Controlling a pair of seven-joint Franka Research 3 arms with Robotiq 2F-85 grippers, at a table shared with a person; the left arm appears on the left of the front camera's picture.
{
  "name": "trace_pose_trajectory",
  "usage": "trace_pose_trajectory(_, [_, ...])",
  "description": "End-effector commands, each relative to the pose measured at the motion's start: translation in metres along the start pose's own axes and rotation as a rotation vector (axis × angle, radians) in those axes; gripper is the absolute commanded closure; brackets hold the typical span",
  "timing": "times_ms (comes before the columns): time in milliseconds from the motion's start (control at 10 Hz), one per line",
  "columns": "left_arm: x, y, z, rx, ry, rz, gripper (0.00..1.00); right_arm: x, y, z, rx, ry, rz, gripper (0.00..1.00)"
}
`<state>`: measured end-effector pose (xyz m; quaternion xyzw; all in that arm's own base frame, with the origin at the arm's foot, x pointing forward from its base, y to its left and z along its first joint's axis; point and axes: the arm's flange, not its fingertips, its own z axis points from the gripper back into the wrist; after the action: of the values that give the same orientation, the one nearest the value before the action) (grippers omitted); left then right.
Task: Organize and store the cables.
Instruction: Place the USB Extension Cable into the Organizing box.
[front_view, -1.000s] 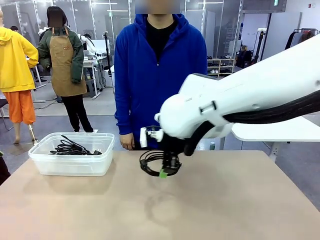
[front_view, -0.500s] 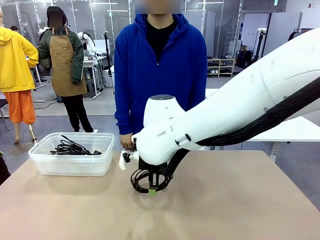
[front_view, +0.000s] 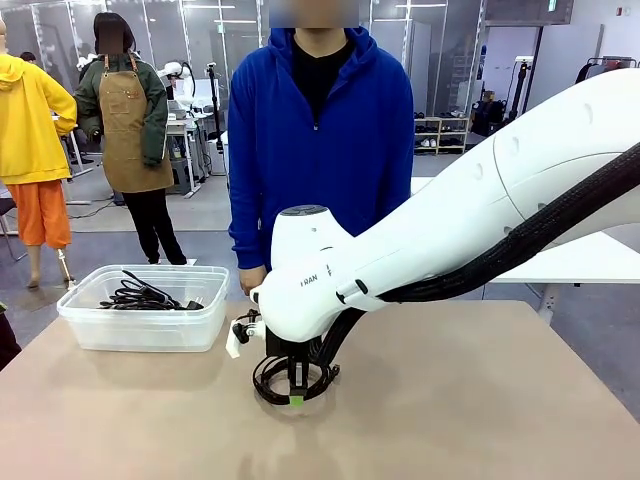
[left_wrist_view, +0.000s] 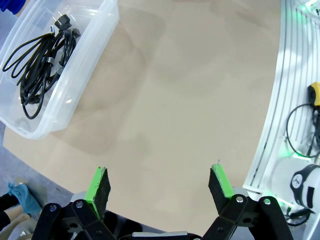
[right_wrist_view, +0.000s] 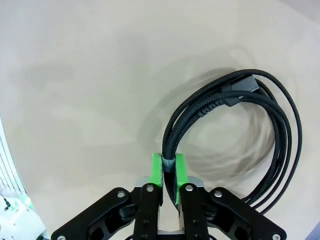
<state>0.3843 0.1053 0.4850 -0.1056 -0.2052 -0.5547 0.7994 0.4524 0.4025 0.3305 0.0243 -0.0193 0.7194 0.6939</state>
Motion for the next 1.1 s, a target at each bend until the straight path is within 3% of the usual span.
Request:
trace_pose_trajectory(0, [0.002, -0.001, 0.001, -0.001, -0.015, 0.019, 0.00, -0.007, 0.003, 0.009, -0.003, -0.016, 0.010, 0.46])
trace_pose_trajectory(200, [0.000, 0.000, 0.000, 0.000, 0.000, 0.000, 0.00, -0.018, 0.006, 0.016, -0.006, -0.054, 0.024, 0.01])
trace_pose_trajectory(300, [-0.014, -0.019, 0.022, 0.052, 0.023, -0.002, 0.00, -0.032, 0.003, 0.023, 0.015, -0.133, 0.015, 0.00])
trace_pose_trajectory(500, [0.003, -0.029, 0.029, 0.033, 0.012, -0.003, 0.00, -0.077, 0.008, 0.061, -0.046, -0.314, -0.011, 0.00])
trace_pose_trajectory(600, [0.030, -0.028, 0.022, 0.007, 0.046, -0.025, 0.00, -0.112, 0.015, 0.084, -0.068, -0.419, -0.032, 0.10])
trace_pose_trajectory(700, [0.058, -0.022, 0.010, -0.014, 0.092, -0.010, 0.00, -0.148, 0.021, 0.099, -0.097, -0.505, -0.059, 0.02])
trace_pose_trajectory(800, [0.084, -0.013, -0.005, -0.023, 0.166, 0.019, 0.00, -0.185, 0.028, 0.110, -0.124, -0.590, -0.096, 0.00])
trace_pose_trajectory(1000, [0.138, -0.007, -0.038, -0.070, 0.213, -0.012, 0.00, -0.270, 0.058, 0.131, -0.197, -0.749, -0.088, 0.00])
